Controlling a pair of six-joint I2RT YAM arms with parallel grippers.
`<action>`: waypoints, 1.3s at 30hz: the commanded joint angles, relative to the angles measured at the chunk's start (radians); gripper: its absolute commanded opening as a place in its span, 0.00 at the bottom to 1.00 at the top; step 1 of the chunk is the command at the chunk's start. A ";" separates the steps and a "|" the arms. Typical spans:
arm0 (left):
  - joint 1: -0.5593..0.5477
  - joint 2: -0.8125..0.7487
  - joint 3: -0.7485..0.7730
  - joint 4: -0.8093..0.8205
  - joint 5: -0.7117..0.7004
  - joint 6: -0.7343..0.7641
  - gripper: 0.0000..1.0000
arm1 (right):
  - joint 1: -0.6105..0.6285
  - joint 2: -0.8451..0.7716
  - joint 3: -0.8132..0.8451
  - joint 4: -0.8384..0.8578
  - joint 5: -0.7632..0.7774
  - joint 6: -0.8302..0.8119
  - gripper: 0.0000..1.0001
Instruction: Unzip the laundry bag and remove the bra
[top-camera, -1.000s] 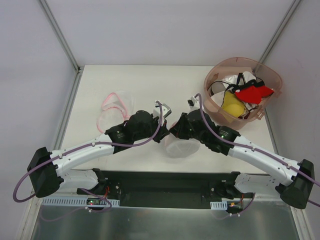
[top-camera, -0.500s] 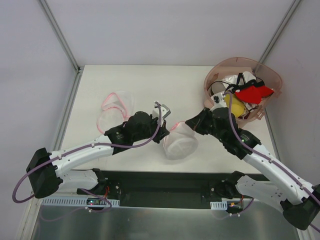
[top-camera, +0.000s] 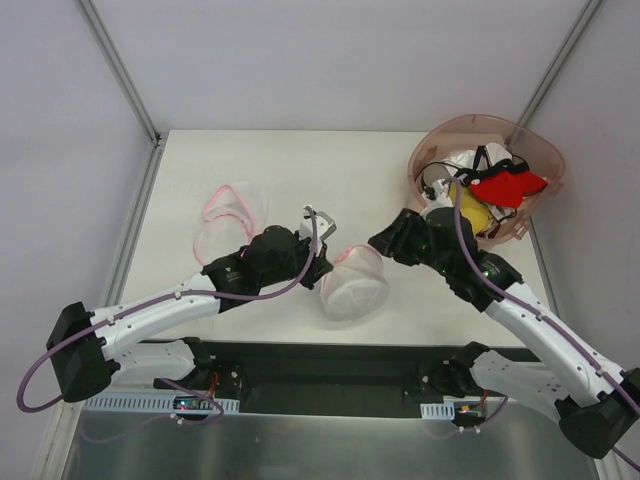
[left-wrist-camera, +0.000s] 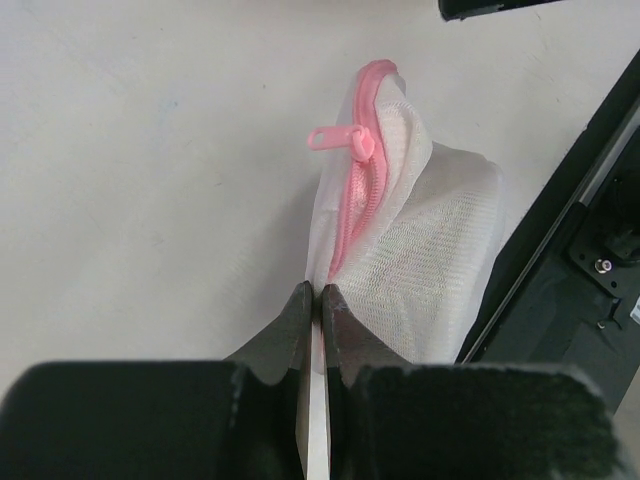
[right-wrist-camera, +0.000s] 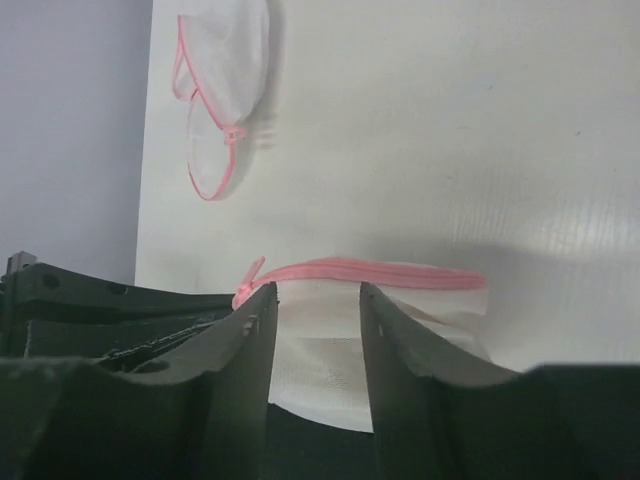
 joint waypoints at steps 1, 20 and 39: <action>0.007 -0.041 -0.002 0.034 0.023 0.047 0.00 | 0.019 0.094 0.135 -0.093 -0.082 -0.190 0.66; 0.091 -0.118 -0.030 0.123 0.328 0.479 0.00 | -0.147 -0.009 0.039 -0.086 -0.458 -0.738 0.81; 0.162 -0.107 -0.005 0.121 0.468 0.533 0.00 | 0.002 -0.067 -0.103 0.125 -0.443 -0.854 0.61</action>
